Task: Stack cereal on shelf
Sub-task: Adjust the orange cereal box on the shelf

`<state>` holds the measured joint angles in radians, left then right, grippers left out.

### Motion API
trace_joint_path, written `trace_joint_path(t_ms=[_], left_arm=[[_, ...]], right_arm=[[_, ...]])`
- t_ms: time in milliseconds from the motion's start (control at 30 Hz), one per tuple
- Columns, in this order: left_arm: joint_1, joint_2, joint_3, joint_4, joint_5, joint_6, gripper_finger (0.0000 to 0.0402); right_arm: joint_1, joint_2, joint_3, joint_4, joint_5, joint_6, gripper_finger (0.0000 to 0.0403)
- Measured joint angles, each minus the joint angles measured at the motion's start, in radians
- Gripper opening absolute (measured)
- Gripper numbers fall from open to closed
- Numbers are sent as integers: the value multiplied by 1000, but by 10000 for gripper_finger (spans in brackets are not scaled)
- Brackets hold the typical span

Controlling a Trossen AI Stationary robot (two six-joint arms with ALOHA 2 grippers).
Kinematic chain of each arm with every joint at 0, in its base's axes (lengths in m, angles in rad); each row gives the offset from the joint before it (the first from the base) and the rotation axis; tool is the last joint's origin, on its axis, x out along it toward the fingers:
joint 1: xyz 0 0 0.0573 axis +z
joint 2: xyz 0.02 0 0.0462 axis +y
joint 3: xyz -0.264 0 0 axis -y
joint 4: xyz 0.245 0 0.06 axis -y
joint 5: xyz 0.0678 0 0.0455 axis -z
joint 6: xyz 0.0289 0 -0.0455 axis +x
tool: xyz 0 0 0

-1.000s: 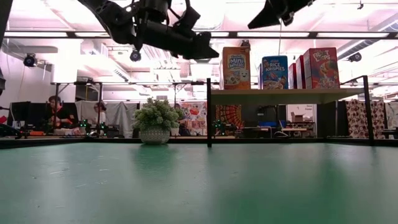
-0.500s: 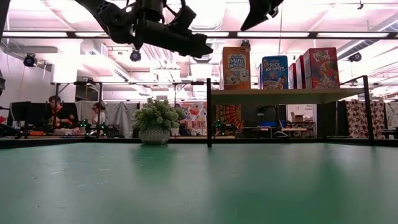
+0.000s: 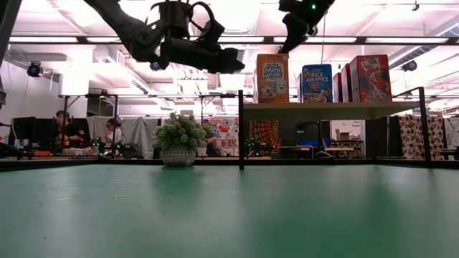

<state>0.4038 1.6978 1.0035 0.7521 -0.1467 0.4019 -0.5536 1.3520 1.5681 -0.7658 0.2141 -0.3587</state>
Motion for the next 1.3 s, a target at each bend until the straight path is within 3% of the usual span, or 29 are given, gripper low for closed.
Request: trace_joint_path(t_ms=[233,533,867,1300], left_arm=[[-1,13,15,1,1,0,0],[-1,26,16,20,1,-12,0],[0,89,16,153,-1,-54,0],[13,91,16,172,-1,-97,0]], right_arm=[[-98,34,0,-6,-143,11,9],[-108,76,0,-7,-145,8,9],[-108,77,-2,-7,-144,20,9],[-108,77,-31,-3,-144,36,9]])
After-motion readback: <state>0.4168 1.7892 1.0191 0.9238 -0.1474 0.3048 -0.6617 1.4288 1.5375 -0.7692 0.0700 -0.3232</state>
